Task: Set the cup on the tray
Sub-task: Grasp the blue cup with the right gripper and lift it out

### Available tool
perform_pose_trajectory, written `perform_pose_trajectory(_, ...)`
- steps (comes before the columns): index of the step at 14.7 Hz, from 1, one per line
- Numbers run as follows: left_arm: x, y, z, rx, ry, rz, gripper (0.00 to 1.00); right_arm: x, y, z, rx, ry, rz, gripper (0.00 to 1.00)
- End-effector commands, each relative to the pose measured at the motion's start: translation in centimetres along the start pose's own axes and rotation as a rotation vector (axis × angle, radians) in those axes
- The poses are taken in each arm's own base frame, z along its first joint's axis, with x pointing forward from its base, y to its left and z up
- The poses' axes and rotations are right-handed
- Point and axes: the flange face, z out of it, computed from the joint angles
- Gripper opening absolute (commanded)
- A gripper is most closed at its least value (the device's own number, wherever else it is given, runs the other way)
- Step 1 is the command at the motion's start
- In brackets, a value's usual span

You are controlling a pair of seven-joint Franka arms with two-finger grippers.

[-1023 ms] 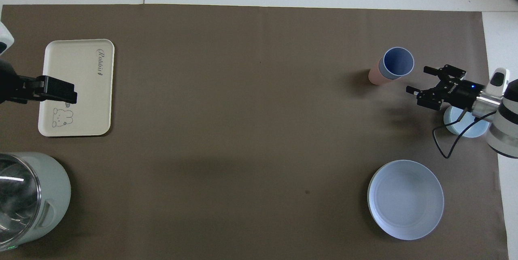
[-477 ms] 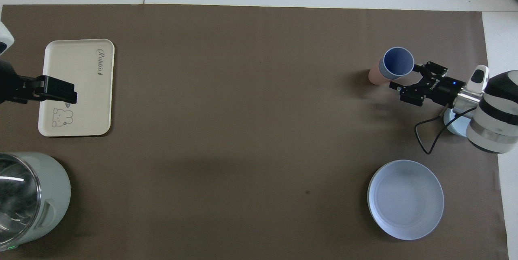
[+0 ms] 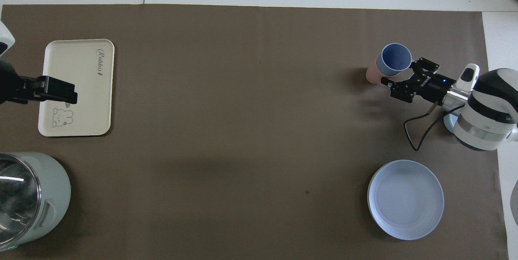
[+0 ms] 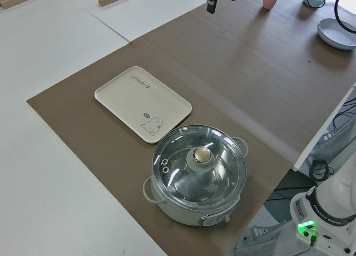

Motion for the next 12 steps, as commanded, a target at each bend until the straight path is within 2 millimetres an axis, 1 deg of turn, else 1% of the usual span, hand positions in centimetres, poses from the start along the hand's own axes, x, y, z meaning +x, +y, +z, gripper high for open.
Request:
perform_pose_trajectory(1,-0.5,-0.4,0.1,-0.001,0.013,-0.006,1.0,-0.4,0.3,0.3,-0.023,0.012,-0.002,1.0)
perform_pose_trajectory(4,-0.4,-0.5,0.5,0.0,0.016,-0.005,1.0,-0.2,-0.4,1.0,-0.018,0.006,-0.011,1.0)
perform_pose_trajectory(5,-0.5,-0.4,0.4,-0.001,0.022,-0.005,1.0,-0.2,-0.4,1.1,-0.023,0.014,-0.002,1.0)
perform_pose_trajectory(6,-0.5,-0.4,0.4,0.001,0.023,-0.006,1.0,0.1,-1.1,1.8,-0.024,0.024,0.01,1.0)
perform_pose_trajectory(7,-0.5,-0.4,0.4,0.001,0.023,-0.009,1.0,0.0,-1.4,2.1,-0.031,0.029,0.02,1.0)
perform_pose_trajectory(11,-0.5,-0.4,0.3,0.0,0.024,-0.012,1.0,0.1,-1.5,2.2,-0.034,0.032,0.005,1.0)
perform_pose_trajectory(12,-0.5,-0.4,0.3,0.0,0.024,-0.014,1.0,0.3,-1.3,2.1,-0.042,0.032,-0.001,0.77)
